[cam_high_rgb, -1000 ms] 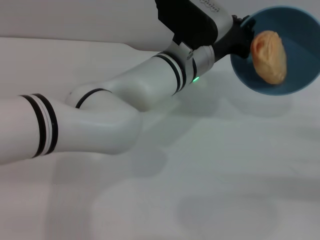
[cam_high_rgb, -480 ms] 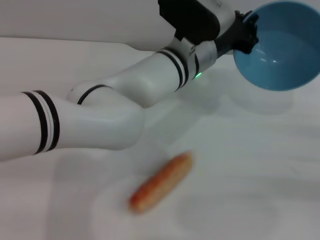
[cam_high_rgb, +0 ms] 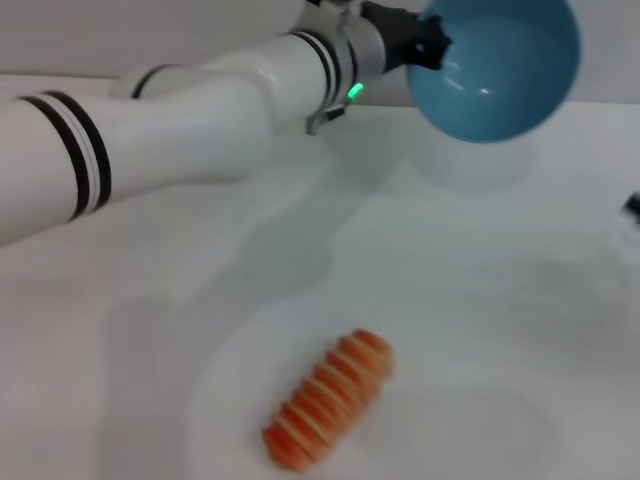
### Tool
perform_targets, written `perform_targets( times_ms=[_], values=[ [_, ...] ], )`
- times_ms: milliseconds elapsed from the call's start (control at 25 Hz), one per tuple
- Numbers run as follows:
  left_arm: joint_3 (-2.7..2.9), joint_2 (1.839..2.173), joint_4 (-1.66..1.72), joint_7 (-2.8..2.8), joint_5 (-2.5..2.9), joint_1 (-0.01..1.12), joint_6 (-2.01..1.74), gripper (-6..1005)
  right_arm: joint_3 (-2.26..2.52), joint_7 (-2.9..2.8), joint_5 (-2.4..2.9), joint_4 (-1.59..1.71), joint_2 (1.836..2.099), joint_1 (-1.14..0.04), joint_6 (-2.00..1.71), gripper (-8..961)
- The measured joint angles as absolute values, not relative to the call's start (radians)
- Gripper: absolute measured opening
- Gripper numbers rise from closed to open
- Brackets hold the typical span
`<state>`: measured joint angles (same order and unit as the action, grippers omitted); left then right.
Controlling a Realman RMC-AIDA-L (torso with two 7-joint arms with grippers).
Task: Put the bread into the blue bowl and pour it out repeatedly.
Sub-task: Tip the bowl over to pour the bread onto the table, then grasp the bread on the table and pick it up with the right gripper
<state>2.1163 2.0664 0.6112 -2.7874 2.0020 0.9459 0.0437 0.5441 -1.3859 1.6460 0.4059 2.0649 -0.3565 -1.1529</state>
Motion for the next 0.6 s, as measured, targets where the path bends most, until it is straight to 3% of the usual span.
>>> perform_targets(
  times_ms=[240,600],
  values=[
    [2.086,2.064,0.593,-2.784,2.003,0.952,0.025,-1,0.687,-1.647,1.9,0.464,2.07,-0.437,-1.229,470],
    [2.069,2.067,0.585,-2.776,2.003,0.942,0.024,0,0.912,-1.72,1.902,0.408,2.077,-0.559,-1.204,568]
  ],
)
